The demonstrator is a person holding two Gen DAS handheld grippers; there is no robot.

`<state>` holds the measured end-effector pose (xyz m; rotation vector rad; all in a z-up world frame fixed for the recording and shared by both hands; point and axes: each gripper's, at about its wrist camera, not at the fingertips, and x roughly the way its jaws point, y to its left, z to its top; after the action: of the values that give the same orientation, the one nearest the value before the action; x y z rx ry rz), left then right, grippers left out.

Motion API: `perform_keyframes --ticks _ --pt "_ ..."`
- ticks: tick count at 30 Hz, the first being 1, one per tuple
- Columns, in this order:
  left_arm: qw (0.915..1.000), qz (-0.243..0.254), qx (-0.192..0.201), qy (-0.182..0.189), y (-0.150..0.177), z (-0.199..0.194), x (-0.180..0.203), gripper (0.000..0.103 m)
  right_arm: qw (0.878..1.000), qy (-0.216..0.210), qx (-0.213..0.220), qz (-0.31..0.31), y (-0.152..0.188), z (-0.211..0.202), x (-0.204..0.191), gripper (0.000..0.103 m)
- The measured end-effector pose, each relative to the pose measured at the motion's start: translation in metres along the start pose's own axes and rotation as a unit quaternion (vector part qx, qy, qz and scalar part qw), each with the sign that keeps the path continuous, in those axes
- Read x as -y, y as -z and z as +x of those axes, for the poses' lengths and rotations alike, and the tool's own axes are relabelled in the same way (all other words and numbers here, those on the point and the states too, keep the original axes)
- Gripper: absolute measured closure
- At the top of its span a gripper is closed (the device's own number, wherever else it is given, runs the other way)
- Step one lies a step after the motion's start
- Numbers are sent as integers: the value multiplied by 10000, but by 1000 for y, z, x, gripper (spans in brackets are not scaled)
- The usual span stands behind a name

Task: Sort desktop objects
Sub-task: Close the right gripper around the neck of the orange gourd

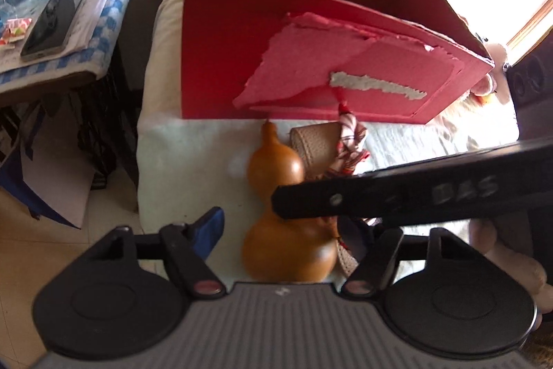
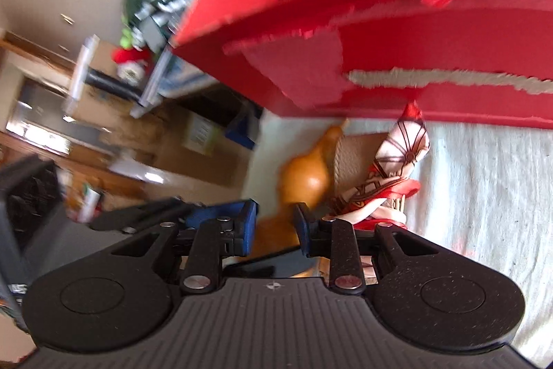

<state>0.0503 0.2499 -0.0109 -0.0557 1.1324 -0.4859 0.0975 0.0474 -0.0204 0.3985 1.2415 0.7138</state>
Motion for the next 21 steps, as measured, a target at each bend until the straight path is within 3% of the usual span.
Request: perform_keyframes --ticks 6,12,21 --pt "9994 169 -185 229 -2 11 -2 32 9996 146 -261 -9 -6 18 -4 73" --pt "9983 -168 -254 487 -5 18 -17 36 9994 190 -291 -33 -9 25 -4 75" --pt "9993 -14 -120 348 -2 6 -8 41 9996 -19 -165 -236 -6 14 -5 75"
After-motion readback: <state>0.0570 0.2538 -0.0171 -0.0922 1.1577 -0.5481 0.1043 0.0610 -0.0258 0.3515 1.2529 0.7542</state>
